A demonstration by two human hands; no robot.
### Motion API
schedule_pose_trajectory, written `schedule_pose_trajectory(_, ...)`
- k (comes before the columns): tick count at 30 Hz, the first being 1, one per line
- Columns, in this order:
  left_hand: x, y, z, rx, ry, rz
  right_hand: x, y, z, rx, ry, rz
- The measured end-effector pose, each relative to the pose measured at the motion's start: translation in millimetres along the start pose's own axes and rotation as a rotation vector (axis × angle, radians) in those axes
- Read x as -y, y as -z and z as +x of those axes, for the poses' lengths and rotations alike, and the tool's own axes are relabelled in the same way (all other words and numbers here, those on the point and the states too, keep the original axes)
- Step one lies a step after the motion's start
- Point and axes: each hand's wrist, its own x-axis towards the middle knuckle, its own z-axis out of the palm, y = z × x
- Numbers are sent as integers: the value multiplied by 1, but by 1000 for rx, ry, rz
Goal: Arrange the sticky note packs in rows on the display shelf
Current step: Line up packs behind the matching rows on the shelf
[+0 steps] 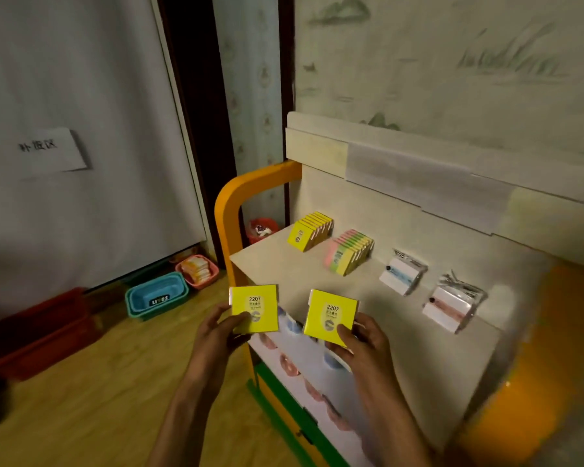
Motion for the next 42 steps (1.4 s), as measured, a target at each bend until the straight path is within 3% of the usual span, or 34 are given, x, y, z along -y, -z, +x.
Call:
schedule_pose_trajectory(11,-25,5,184,48,36,50,0,-76,153,-109,-28,76)
schedule_pose_trajectory(27,11,-51,380,352,84,420,-13,-95,215,-382,-60,32)
schedule_pose_trajectory(37,31,-71,449,511,-99,645,-15,-131,247,-588,-23,100)
schedule_pose_trajectory(42,39,-76,457,488,-223,683,-20,-140,255,-651,-44,-119)
